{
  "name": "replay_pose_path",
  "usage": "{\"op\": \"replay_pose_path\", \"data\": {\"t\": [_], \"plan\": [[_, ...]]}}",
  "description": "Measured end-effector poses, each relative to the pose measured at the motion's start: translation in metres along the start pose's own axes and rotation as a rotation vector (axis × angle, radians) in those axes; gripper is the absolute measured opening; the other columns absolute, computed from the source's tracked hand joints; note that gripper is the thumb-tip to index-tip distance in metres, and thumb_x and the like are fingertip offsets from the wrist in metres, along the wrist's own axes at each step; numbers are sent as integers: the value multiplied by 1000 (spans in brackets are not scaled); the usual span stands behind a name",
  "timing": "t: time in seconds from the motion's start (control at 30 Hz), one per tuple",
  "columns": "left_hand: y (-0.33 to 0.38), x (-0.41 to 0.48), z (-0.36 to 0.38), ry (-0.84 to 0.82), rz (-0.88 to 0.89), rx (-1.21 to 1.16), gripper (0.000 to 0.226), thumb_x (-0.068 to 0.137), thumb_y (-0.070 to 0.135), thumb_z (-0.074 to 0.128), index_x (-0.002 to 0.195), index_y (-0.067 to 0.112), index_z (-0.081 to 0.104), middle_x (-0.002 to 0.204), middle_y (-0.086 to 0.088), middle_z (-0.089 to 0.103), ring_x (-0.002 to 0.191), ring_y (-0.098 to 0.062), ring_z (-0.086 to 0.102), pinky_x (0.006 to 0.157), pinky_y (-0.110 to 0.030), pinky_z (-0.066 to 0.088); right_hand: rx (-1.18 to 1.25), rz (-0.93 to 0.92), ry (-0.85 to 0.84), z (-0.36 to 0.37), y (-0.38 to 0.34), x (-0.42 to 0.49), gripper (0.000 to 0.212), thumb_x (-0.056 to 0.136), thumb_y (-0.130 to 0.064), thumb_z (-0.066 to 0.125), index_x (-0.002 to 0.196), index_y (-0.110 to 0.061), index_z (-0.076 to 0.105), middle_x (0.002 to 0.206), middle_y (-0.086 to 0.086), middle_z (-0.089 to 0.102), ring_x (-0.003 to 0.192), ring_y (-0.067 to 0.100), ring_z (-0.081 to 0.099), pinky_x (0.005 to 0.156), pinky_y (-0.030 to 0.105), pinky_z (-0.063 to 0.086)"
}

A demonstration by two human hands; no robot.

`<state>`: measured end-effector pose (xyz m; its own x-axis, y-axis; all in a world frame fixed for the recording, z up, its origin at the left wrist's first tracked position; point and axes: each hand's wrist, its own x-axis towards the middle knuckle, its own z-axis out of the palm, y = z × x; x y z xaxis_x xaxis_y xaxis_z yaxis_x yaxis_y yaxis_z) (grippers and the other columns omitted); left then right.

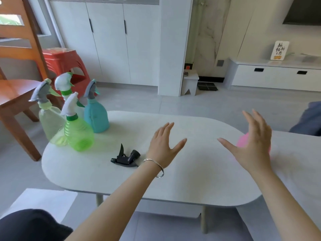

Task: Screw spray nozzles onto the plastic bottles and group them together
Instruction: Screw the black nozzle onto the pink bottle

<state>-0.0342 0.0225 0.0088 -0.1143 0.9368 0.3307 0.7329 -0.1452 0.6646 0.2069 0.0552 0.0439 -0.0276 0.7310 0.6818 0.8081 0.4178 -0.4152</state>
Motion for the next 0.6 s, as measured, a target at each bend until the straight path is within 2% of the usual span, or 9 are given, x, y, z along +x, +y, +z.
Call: {"op": "replay_pose_path", "data": {"t": [0.13,0.3,0.47,0.6], "plan": [[6,0,12,-12,3,-9,71,87,54,52,145,20,30,153,3,30,141,-14,23,116,-31,20,63,163,12,-3,31,-2,103,58,-34,87,142,-10,31,149,17,31,138,33,30,111,55,22],[9,-1,21,-42,-12,-31,70,87,54,53,144,21,31,152,4,31,141,-14,23,115,-29,21,281,458,-46,6,58,-11,109,60,-27,87,145,-17,20,150,8,26,139,26,25,113,43,25],[9,-1,23,-46,-25,-61,69,86,54,53,143,21,32,151,5,33,140,-14,25,114,-29,23,251,589,-52,17,73,-12,110,61,-19,87,146,-17,18,151,13,25,138,34,27,110,49,29],[8,1,21,-45,-22,-81,69,86,54,54,142,21,33,149,5,35,139,-15,27,113,-30,25,195,636,-35,22,73,-12,104,63,-14,85,145,-14,22,145,18,31,132,39,35,103,50,35]]}}
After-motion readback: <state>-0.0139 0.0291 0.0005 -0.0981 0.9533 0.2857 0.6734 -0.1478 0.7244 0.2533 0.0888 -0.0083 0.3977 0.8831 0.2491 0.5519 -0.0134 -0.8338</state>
